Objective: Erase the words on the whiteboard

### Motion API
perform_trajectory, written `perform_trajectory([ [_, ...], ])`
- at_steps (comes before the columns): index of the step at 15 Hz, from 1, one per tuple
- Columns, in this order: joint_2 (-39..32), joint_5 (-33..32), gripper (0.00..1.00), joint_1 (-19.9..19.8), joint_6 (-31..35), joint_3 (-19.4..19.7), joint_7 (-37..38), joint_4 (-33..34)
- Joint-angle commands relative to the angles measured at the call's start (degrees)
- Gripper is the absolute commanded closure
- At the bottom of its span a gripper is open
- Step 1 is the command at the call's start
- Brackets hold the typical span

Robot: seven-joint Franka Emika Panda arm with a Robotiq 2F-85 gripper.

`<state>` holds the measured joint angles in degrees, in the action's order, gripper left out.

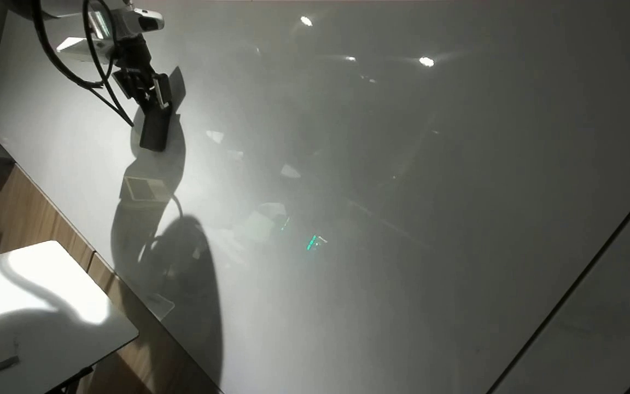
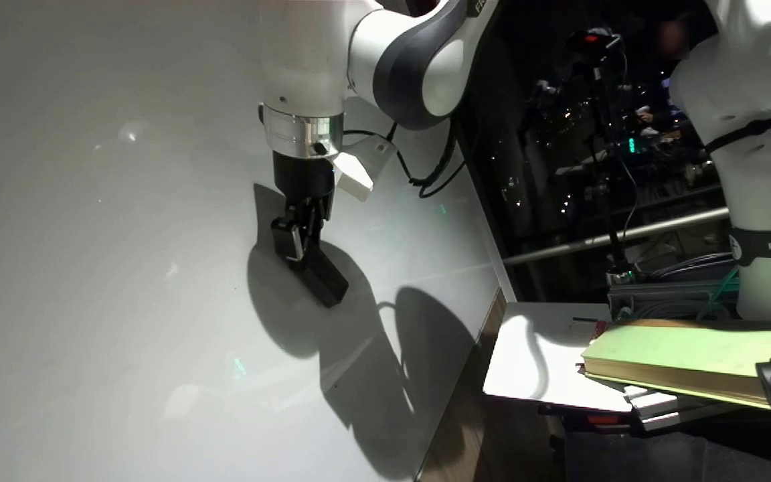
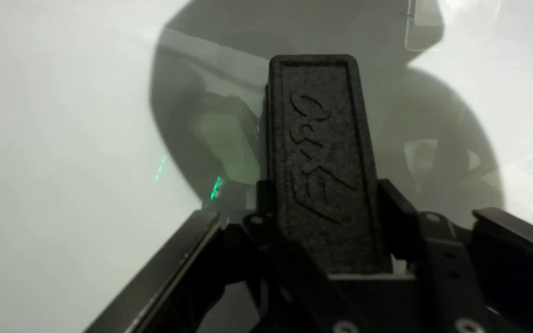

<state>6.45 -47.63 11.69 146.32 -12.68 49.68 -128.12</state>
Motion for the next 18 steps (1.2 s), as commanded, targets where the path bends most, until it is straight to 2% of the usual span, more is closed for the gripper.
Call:
perform_trajectory([
  [1,3.1,3.8,0.70,-1.4,0.6,0.5,-2.3,-3.9],
  [4,7.0,10.3,0.70,0.2,-1.4,-1.3,-3.7,-9.3],
  [7,10.2,14.1,0.70,-0.1,-1.2,-2.2,-4.8,-16.2],
  [10,11.8,13.4,0.70,-3.2,0.4,-0.9,-6.0,-22.6],
  [14,10.7,11.5,0.70,-9.0,2.4,1.1,-7.2,-28.8],
  [16,9.4,11.5,0.70,-11.8,3.2,2.4,-8.0,-30.7],
  [18,6.5,12.0,0.70,-13.8,3.0,2.9,-8.5,-29.9],
])
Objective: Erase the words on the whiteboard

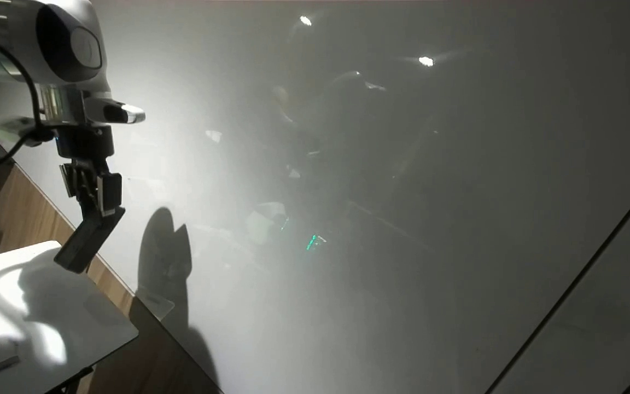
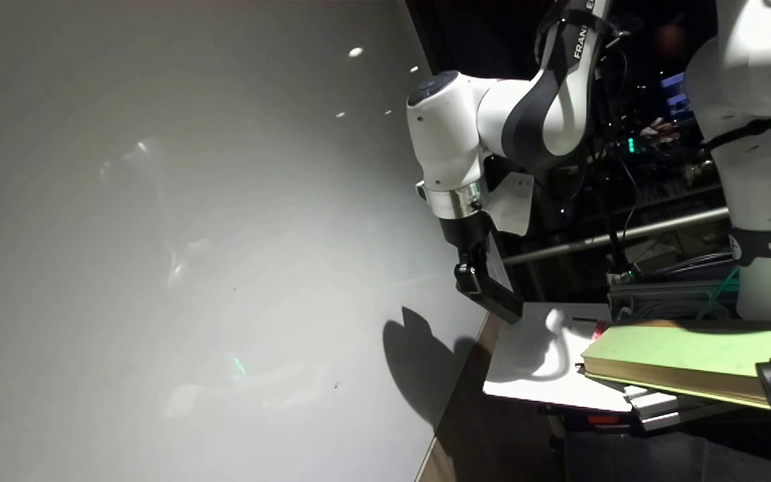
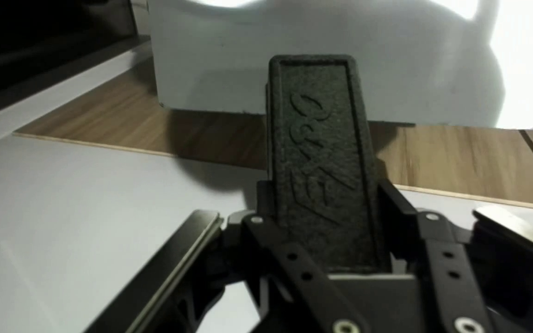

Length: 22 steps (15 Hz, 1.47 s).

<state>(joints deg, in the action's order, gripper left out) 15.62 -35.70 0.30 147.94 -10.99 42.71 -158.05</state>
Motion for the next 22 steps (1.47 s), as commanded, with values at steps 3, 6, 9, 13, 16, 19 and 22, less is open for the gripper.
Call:
perform_trajectory([
  [3,-4.6,0.9,0.70,-2.8,1.6,1.4,-1.3,-0.5],
  [6,-6.8,0.4,0.70,-3.0,1.7,1.9,-1.0,-0.6],
  [9,-8.3,0.3,0.70,-2.6,1.8,2.4,-0.8,-0.7],
  [13,-9.7,0.8,0.70,-2.3,2.2,3.3,-1.2,-0.7],
  [16,-9.9,1.0,0.70,-2.1,2.7,3.6,-1.3,-0.6],
  [19,-9.3,1.8,0.70,-2.0,3.4,3.8,-2.0,-0.7],
  [22,-9.5,2.2,0.14,-2.1,4.5,4.0,-2.3,-0.6],
])
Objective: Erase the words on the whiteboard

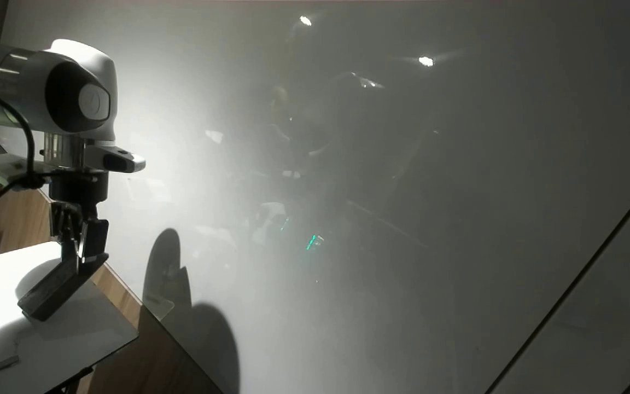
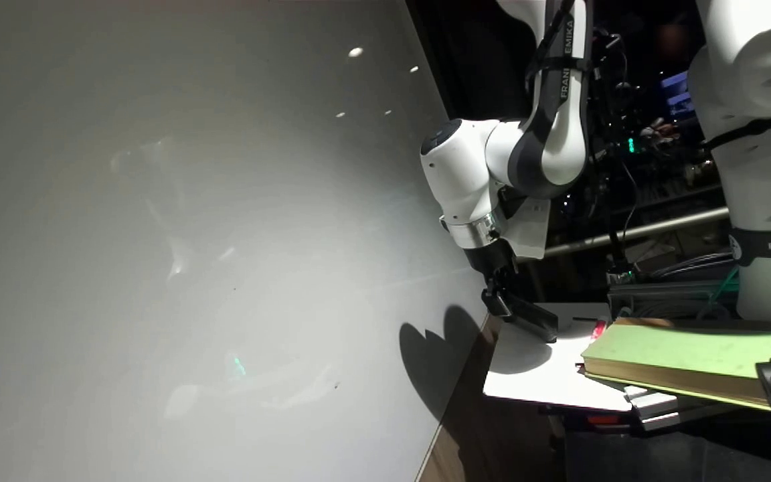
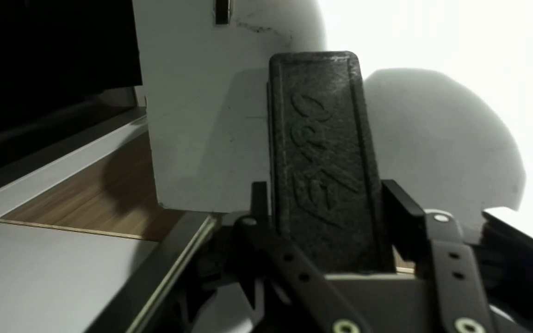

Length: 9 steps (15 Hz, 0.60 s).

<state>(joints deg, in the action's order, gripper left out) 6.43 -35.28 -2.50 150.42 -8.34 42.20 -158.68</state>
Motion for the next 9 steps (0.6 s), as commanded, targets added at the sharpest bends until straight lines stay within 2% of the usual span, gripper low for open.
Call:
perform_trajectory([
  [1,-0.5,1.8,0.05,0.6,2.3,1.5,-1.8,0.0],
  [3,-0.7,1.8,0.00,0.5,3.0,1.7,-1.8,0.0],
  [9,-1.6,1.9,0.00,0.1,4.6,2.2,-2.3,0.0],
])
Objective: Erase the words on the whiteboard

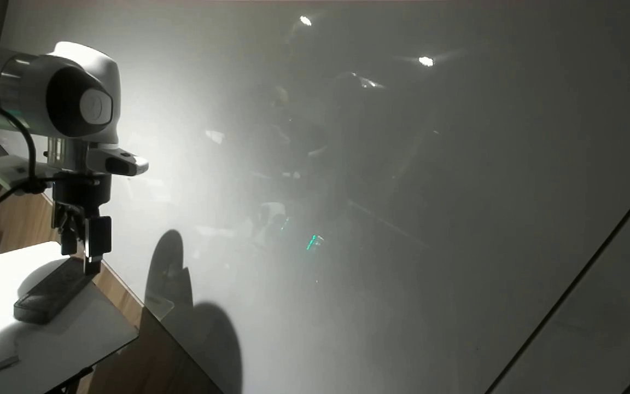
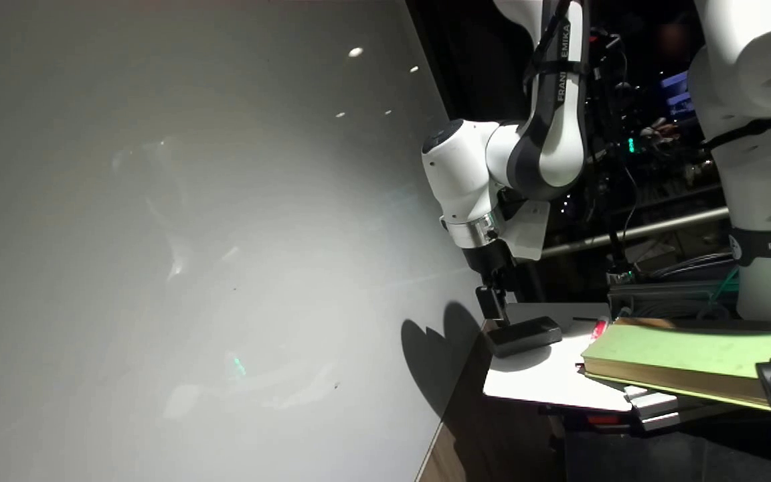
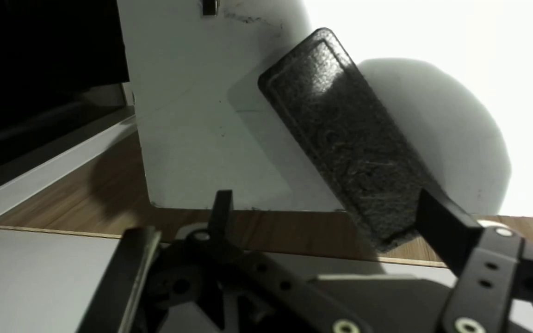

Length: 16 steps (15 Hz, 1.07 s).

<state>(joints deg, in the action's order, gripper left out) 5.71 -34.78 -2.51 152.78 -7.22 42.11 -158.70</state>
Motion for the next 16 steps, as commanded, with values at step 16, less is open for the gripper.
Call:
perform_trajectory([
  [16,-4.7,-6.9,0.00,1.8,15.2,2.4,-20.4,-0.1],
])
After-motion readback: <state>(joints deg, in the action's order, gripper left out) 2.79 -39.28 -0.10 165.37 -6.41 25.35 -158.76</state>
